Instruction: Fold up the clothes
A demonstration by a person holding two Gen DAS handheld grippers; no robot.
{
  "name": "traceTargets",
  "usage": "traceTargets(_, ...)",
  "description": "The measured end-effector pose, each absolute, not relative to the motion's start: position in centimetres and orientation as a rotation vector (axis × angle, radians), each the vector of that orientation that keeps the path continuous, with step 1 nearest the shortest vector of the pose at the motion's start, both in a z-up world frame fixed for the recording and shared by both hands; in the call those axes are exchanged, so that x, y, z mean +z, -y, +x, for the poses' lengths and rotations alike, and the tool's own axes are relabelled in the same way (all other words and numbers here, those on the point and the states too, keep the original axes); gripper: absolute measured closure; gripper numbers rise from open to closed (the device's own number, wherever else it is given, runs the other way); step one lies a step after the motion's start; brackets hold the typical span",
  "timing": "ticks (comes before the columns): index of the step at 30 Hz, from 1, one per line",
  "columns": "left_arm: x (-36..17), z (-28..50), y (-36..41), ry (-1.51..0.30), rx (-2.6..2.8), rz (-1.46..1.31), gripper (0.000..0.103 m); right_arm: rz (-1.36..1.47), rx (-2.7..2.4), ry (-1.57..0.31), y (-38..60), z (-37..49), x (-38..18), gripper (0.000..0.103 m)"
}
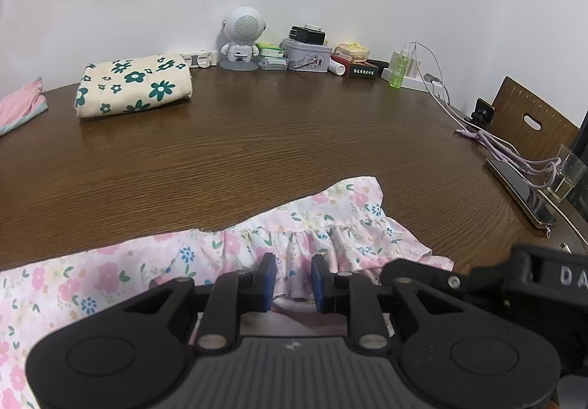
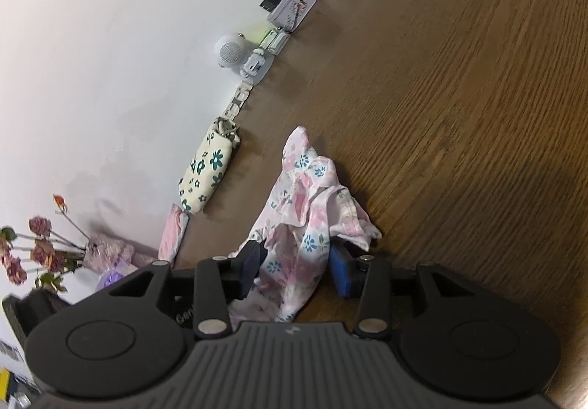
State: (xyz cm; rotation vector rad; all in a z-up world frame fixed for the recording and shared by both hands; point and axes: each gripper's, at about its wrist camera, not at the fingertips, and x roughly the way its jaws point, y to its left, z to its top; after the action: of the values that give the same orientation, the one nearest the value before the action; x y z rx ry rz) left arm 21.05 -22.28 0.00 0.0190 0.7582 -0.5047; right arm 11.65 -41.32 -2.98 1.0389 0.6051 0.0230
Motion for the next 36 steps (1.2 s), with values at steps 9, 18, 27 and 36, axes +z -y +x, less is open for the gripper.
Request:
traceTargets(9, 0.0, 21.1, 22.1, -0.762, -0.510, 0.010, 0.084, 1.059, -0.043, -0.576, 41.2, 12.0, -3.1, 0.063)
traceTargets(18, 0.0, 21.0, 22.1, -0.761, -0.512, 0.007, 0.084, 1.054, -0.048, -0.583, 40.6, 11.8, -3.1, 0.062)
traceTargets(27, 0.0, 21.1, 22.0, -0.761, -0.514, 0.006, 0.084, 1.081, -0.069, -0.580, 40.1, 12.0, -3.1, 0.062)
traceTargets(36, 0.0, 21.0, 22.1, -0.758, -0.514, 0.010, 0.084, 1.094, -0.107, -0.559, 40.5, 12.6, -3.1, 0.062)
